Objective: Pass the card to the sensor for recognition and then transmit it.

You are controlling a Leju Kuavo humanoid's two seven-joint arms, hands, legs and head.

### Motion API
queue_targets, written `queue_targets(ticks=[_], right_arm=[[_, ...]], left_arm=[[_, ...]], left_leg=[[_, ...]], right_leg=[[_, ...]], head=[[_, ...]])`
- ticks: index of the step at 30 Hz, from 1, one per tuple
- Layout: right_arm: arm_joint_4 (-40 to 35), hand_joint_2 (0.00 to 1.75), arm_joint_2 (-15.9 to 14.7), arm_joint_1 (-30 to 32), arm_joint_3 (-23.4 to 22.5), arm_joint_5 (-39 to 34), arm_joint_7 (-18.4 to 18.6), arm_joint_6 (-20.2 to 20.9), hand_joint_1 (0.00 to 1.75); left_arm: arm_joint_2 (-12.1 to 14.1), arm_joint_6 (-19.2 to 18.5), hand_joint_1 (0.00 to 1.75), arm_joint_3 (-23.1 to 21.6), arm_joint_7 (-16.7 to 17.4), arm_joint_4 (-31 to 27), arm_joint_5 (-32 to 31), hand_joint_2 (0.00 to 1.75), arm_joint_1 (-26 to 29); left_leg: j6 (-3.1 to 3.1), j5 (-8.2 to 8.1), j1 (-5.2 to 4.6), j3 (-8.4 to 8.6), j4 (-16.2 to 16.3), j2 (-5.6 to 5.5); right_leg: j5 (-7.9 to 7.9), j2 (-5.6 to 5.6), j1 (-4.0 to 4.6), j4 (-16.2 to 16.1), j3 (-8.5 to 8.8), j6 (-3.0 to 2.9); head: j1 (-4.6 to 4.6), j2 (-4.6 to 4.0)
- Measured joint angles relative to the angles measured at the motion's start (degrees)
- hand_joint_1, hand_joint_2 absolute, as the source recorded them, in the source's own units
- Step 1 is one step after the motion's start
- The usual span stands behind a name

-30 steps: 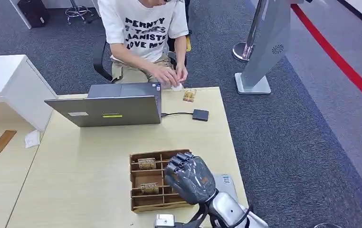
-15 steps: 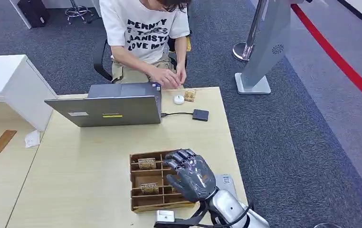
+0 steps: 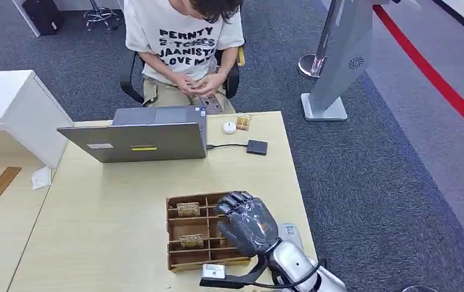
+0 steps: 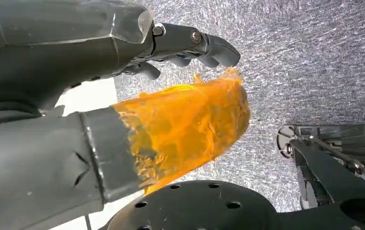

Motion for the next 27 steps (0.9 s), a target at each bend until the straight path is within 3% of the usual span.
queue_targets(ticks=[17,27], right_arm=[[1.6,1.75,0.3,0.0,-1.0,-0.3,0.3,0.8,0.96],[2.8,1.75,0.6,-0.1,-1.5,-0.4,0.4,1.7,1.05]], left_arm=[[0.0,0.0,0.0,-0.3,0.0,0.0,0.4,0.0,0.0],[0.0,0.1,0.0,-1.1,0.0,0.0,0.7,0.0,0.0]], left_leg=[[0.0,0.0,0.0,0.0,0.0,0.0],[0.0,0.0,0.0,0.0,0.0,0.0]], right_leg=[[0.0,0.0,0.0,0.0,0.0,0.0],[0.0,0.0,0.0,0.0,0.0,0.0]], head=[[0.0,0.0],[0.0,0.0]])
